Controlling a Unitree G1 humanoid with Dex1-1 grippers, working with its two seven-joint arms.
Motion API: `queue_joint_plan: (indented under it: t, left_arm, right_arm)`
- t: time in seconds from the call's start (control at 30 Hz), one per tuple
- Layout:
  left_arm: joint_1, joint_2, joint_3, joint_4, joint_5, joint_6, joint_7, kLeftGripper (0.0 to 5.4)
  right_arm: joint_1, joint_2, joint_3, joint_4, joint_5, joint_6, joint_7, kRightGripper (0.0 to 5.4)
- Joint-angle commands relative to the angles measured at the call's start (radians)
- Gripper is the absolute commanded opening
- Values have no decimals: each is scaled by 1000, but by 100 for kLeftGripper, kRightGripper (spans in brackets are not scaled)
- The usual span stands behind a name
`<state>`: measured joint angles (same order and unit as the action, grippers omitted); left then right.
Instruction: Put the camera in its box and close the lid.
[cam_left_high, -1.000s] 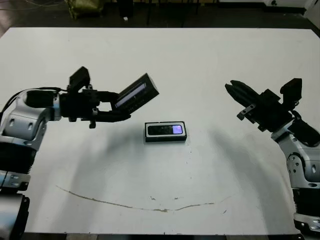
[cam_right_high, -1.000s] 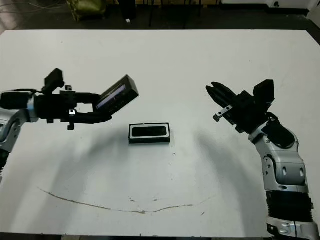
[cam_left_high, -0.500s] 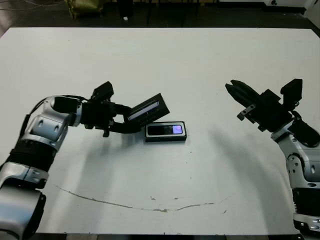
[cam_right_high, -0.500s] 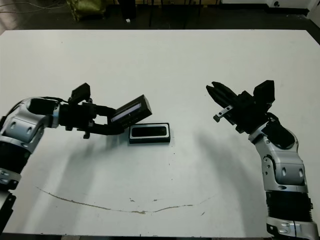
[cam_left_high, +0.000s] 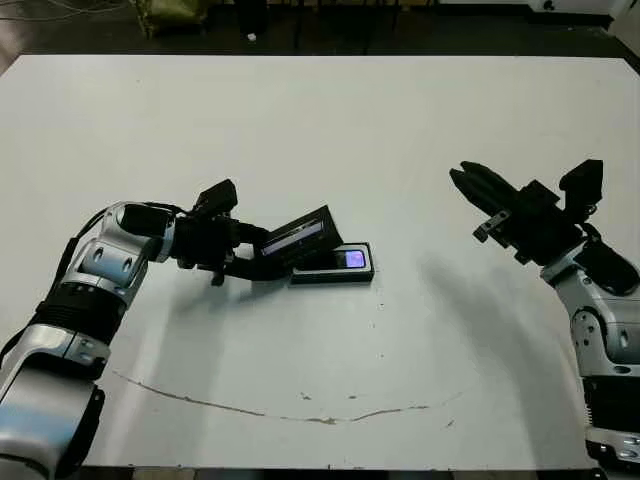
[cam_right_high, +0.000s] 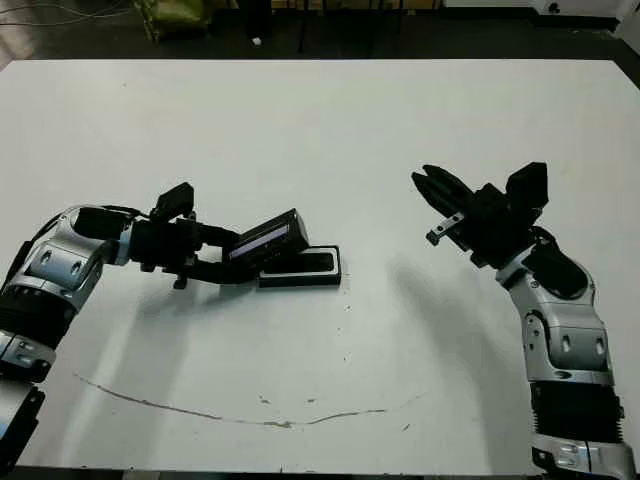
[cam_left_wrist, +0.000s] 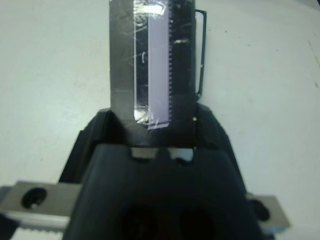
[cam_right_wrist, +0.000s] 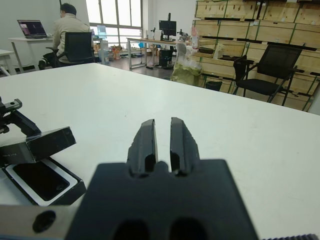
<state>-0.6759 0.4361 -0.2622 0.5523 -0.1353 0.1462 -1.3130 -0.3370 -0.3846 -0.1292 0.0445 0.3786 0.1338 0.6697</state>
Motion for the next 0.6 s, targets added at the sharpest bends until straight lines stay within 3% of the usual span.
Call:
queue_joint_plan:
  t: [0.03,0.6]
  left_arm:
    - [11,-3,-6,13,5,23,-14,221]
    - [40,-5,-34,-34,35,-49,-10,221]
  right_arm:
    - [22,0,1,-1,1,17,-5,0]
    - [23,-2,4,0,-7,9,-7,0]
